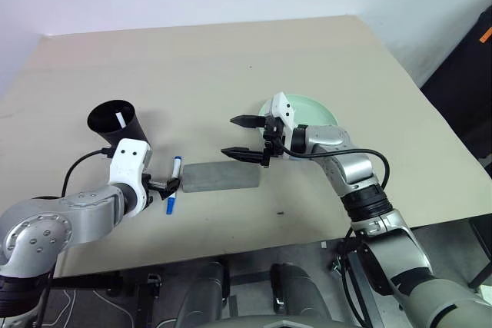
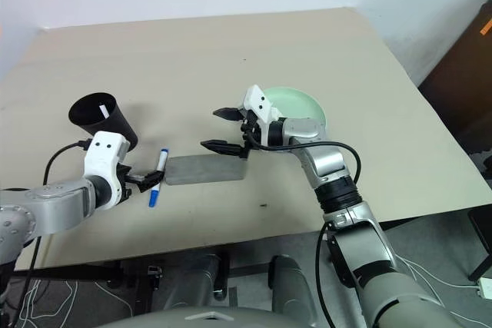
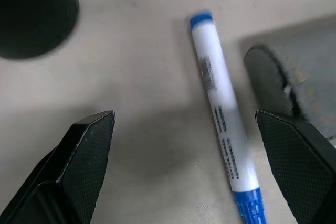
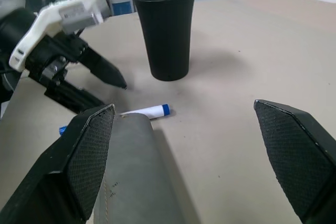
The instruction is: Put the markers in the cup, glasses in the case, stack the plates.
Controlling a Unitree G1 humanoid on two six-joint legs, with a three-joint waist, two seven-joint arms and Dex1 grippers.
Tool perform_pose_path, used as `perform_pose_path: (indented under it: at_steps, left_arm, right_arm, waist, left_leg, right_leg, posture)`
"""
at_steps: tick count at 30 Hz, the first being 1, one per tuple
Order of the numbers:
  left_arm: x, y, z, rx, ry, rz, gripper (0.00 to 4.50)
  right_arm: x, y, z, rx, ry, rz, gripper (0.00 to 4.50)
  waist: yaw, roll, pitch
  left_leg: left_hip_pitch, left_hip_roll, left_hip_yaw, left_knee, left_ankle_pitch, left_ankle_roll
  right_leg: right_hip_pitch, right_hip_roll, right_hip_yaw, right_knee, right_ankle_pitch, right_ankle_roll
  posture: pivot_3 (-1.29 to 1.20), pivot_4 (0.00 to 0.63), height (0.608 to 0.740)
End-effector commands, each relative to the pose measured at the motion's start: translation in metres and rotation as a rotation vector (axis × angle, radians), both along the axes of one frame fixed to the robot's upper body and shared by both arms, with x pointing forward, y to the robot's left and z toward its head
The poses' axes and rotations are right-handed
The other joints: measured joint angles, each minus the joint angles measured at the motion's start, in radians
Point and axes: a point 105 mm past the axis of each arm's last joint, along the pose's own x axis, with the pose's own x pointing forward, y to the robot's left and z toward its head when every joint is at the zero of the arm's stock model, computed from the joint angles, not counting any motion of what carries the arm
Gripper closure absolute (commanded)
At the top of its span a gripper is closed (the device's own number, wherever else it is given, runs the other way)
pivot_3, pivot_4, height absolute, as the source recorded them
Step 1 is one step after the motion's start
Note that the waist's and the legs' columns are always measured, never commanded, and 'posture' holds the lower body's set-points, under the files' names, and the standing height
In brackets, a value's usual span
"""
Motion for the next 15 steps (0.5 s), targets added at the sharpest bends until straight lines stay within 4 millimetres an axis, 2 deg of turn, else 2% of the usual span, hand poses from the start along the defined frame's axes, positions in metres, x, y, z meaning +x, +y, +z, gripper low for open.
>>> perform_pose_path:
  at_steps: [1, 2, 6, 15]
  left_arm:
    - [0.003, 0.002, 0.001, 0.009, -0.001, -0.003, 0.02]
    - [0.003, 0.003, -0.001, 0.011, 0.006, 0.002, 0.02]
    - [0.003, 0.006, -0.005, 0.015, 0.022, 0.014, 0.86]
    - [0.0, 0.012, -0.007, 0.019, 0.057, 0.008, 4.09]
  right_arm:
    - [-0.001, -0.002, 0.012, 0.025, -0.061, -0.013, 0.0]
    - [-0.001, -0.003, 0.012, 0.024, -0.061, -0.015, 0.0]
    - [0.0, -0.004, 0.011, 0.021, -0.063, -0.021, 0.0]
    - [0.003, -0.005, 0.011, 0.017, -0.074, -0.035, 0.0]
  waist:
    - [0.0, 0.0, 0.0]
    - [0.0, 0.0, 0.0]
    - [0.0, 0.0, 0.0]
    - [-0.003, 0.0, 0.0]
  left_leg:
    - [0.0, 0.0, 0.0, 0.0, 0.0, 0.0]
    - [0.0, 0.0, 0.0, 0.0, 0.0, 0.0]
    - [0.0, 0.0, 0.0, 0.0, 0.0, 0.0]
    - [0.001, 0.0, 0.0, 0.0, 0.0, 0.0]
  right_leg:
    - [0.0, 0.0, 0.0, 0.0, 0.0, 0.0]
    - [0.0, 0.0, 0.0, 0.0, 0.0, 0.0]
    - [0.0, 0.0, 0.0, 0.0, 0.0, 0.0]
    - [0.001, 0.0, 0.0, 0.0, 0.0, 0.0]
  posture:
    - [0.0, 0.15, 0.735]
    - [0.0, 0.15, 0.735]
    - [0.0, 0.15, 0.735]
    - [0.0, 0.15, 0.735]
